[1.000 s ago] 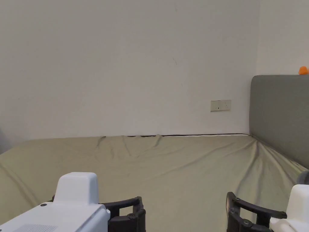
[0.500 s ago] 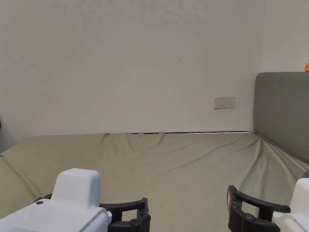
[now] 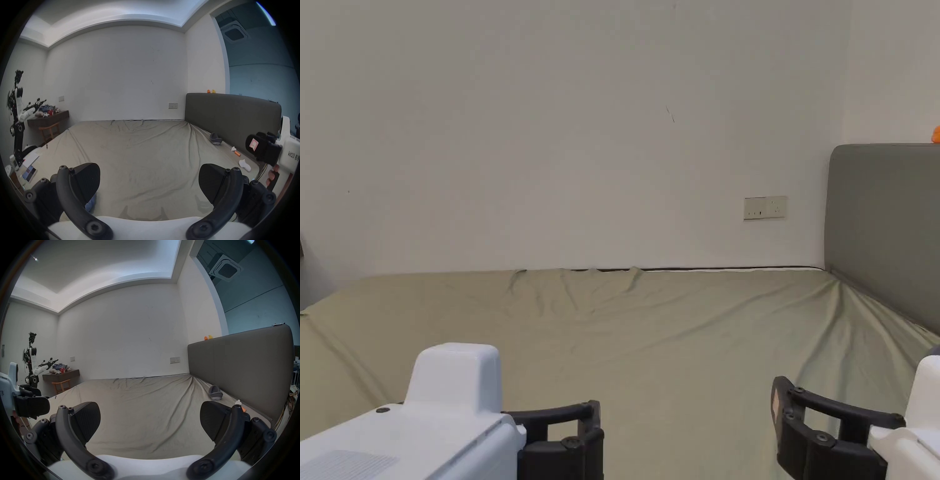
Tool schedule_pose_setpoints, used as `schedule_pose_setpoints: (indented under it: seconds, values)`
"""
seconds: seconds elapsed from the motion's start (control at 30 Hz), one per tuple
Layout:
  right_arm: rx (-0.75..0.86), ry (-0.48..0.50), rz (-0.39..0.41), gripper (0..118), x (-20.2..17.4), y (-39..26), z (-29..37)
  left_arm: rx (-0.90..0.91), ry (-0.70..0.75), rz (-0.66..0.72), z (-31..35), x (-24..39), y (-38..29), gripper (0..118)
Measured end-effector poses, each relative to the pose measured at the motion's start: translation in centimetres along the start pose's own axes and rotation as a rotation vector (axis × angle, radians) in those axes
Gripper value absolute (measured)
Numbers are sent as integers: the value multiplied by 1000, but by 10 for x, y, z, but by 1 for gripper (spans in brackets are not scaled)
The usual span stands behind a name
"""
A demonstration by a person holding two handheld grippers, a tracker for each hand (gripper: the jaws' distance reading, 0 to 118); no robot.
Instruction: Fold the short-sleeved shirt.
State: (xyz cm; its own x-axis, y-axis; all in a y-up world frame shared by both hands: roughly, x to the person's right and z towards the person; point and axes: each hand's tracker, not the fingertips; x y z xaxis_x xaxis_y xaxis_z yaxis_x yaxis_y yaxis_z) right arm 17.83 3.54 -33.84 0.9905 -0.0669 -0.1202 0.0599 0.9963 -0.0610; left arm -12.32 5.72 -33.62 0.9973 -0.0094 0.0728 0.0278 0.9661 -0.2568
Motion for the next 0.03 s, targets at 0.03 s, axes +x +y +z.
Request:
schedule_pose_setpoints:
  seconds: [0.03]
  values:
    - [-22,-15,-38,118,0,-3,1,0,-1,23,-1,-1,1,118]
